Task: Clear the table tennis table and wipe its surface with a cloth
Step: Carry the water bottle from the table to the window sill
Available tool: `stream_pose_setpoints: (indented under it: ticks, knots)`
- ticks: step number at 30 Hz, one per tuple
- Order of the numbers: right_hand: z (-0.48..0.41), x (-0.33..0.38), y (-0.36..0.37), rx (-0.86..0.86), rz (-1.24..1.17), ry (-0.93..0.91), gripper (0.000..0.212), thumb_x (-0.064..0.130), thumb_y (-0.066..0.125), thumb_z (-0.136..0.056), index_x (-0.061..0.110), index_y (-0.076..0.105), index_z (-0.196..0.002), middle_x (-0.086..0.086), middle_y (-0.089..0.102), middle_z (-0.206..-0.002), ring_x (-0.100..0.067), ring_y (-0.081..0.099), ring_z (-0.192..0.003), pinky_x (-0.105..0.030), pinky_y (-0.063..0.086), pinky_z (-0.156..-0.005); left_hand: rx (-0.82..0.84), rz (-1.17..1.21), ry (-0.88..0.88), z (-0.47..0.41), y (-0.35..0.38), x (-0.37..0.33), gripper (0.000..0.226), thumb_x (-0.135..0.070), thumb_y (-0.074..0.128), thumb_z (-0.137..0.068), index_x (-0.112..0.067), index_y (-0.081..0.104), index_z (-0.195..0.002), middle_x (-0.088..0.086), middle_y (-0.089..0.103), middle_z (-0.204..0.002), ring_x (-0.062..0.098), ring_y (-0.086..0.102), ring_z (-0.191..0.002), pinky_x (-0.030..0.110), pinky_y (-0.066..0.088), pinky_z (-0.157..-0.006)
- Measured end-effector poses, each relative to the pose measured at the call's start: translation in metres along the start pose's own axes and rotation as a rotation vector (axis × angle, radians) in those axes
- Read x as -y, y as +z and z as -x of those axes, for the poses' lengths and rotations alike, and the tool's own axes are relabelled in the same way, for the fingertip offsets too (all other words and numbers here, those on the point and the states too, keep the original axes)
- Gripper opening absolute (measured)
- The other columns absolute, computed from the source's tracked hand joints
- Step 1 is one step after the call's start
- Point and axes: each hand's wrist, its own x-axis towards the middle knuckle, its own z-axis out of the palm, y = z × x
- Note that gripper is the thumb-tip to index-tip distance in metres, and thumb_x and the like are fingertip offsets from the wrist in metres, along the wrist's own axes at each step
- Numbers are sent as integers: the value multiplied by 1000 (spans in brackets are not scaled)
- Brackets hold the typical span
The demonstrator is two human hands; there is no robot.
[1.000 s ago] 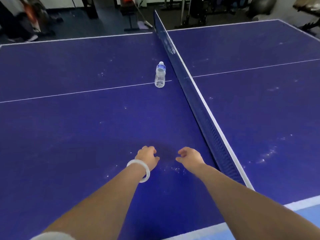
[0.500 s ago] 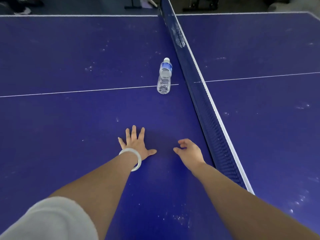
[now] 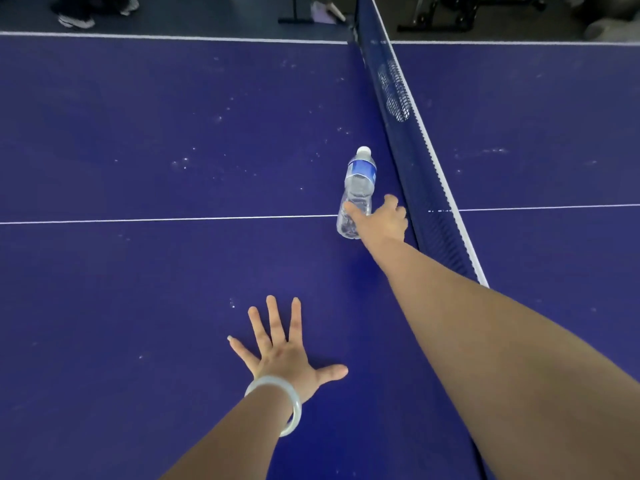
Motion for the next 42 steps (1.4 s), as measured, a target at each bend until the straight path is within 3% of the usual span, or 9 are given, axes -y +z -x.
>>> stream_pose_setpoints:
  ticks: [4,11,25,28,31,35,42]
  knots:
    - [-34,23,17,18,51,78,99,70,66,-77,10,26,-145,-13,37,-143,-32,40,-131,-44,41,-99,17,-8,-6,-1,1,-1,133,-99,39,-56,-34,-49,-132,5,-60,-137,38,-50,-129,75,-17,-105]
    - [-35,8,29,81,56,142,75,49,70,-82,7,38,-135,-14,45,-135,-31,48,-122,-40,46,-96,19,-13,-16,-1,-1,-1,133,-100,39,-55,-35,-50,-131,4,-61,-136,38,-50,-130,75,-15,-106]
    - [161,-134,-40,59,22,173,63,37,71,-86,5,40,-130,-14,43,-129,-29,39,-124,-42,43,-95,-62,-26,8,15,-10,-2,132,-97,45,-58,-36,-30,-148,3,-40,-155,37,-34,-142,74,-5,-110]
    - [200,-157,-51,66,6,181,62,36,72,-85,6,41,-129,-12,42,-128,-28,37,-125,-40,40,-97,-9,13,117,30,-14,12,124,-88,54,-66,-36,-20,-152,0,-33,-158,31,-29,-146,65,-4,-116]
    - [233,-173,-58,82,20,162,61,35,73,-85,6,42,-129,-12,43,-128,-27,37,-124,-38,37,-100,-60,-33,282,77,14,25,119,-80,59,-72,-34,-14,-154,1,-30,-160,27,-23,-148,52,-2,-122]
    - [273,-186,-62,114,66,128,61,36,73,-85,7,42,-129,-14,43,-129,-29,37,-123,-39,35,-104,-38,-155,452,154,86,38,115,-75,58,-78,-31,-17,-154,0,-37,-156,25,-31,-145,49,-8,-121]
    - [323,-207,-62,139,90,117,55,34,72,-86,5,43,-124,-12,45,-123,-27,40,-117,-37,39,-97,45,-331,371,179,134,55,137,-83,61,-65,-32,-41,-141,1,-53,-145,29,-48,-133,60,-22,-111]
